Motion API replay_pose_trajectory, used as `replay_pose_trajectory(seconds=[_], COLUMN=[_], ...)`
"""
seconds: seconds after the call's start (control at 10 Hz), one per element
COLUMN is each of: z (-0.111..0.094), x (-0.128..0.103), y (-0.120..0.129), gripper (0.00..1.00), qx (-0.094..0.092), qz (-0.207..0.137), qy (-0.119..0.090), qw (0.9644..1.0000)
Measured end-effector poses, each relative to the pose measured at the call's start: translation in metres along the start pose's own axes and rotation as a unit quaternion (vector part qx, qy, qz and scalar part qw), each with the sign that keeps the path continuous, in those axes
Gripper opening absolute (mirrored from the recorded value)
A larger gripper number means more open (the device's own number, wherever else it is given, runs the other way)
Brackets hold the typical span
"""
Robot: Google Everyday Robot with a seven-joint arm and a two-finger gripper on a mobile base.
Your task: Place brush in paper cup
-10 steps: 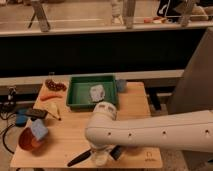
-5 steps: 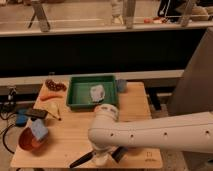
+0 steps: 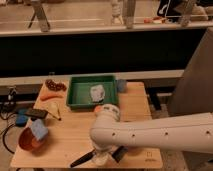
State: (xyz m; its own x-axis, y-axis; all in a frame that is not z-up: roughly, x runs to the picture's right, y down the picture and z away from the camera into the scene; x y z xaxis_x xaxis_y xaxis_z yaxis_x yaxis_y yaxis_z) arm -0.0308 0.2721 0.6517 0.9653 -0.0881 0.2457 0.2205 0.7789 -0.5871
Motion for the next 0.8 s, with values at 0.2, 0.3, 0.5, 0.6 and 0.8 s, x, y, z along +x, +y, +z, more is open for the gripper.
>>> replay_pose_trajectory(seconds=[0.2,0.3,0.5,0.6,0.8], z=[-0.0006,-0.0016,-0.003,-0.0027,-0.0023], x=[0.0013,0.0013,0.0014,0.0009,-0.0009], y=[-0.0009,-0.0011,-0.0008,-0.0005,0.0004], gripper=[0.0,0.0,0.0,0.0,0.0], qx=[-0.002,-0.003,-0.005,-0.006,-0.006], qz=[0.003,0.005,0.006,0.005,0.0], qy=[0.002,0.002,0.001,0.0,0.0], qw=[1.0,1.0,1.0,1.0,1.0])
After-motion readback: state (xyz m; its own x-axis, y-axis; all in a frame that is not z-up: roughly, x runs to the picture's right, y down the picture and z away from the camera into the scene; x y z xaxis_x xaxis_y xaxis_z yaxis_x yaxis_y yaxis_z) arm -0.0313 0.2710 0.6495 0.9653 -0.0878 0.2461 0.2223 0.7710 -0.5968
